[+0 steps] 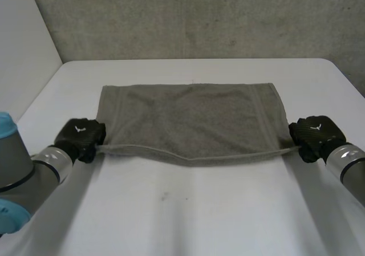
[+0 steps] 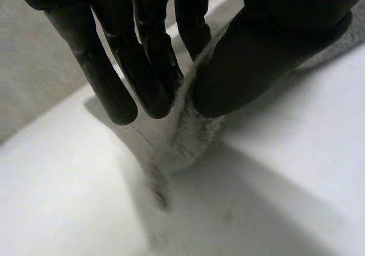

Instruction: Fold the towel.

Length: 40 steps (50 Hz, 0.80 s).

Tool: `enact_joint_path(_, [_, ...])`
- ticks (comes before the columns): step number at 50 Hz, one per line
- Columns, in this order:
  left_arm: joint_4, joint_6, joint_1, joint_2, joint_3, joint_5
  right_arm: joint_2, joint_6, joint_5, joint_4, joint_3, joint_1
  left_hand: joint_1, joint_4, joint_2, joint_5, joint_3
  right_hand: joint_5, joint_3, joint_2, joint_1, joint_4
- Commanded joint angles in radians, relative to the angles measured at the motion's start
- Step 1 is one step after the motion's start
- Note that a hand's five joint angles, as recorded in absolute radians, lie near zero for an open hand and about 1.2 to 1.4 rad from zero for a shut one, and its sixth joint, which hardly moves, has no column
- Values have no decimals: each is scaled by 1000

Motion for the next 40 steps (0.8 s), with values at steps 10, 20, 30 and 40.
enact_joint_path(10, [-308,286,1,430,-219,-35,-239,-634,-23,827,-3,-122,228,203,200,212,203,243,212,221,419,203])
enact_joint_path(20, [-581,429,21,513,-233,-6,-323,-802,-62,944,-26,-237,228,203,200,212,203,243,212,221,419,203])
enact_joint_path(30, [-322,405,-17,295,-53,44,-109,-563,-69,726,-213,-124,228,203,200,212,203,243,212,221,419,203])
enact_joint_path(40, [-277,368,-74,-50,286,37,160,-386,80,420,-490,50,228,203,200,212,203,243,212,221,419,203])
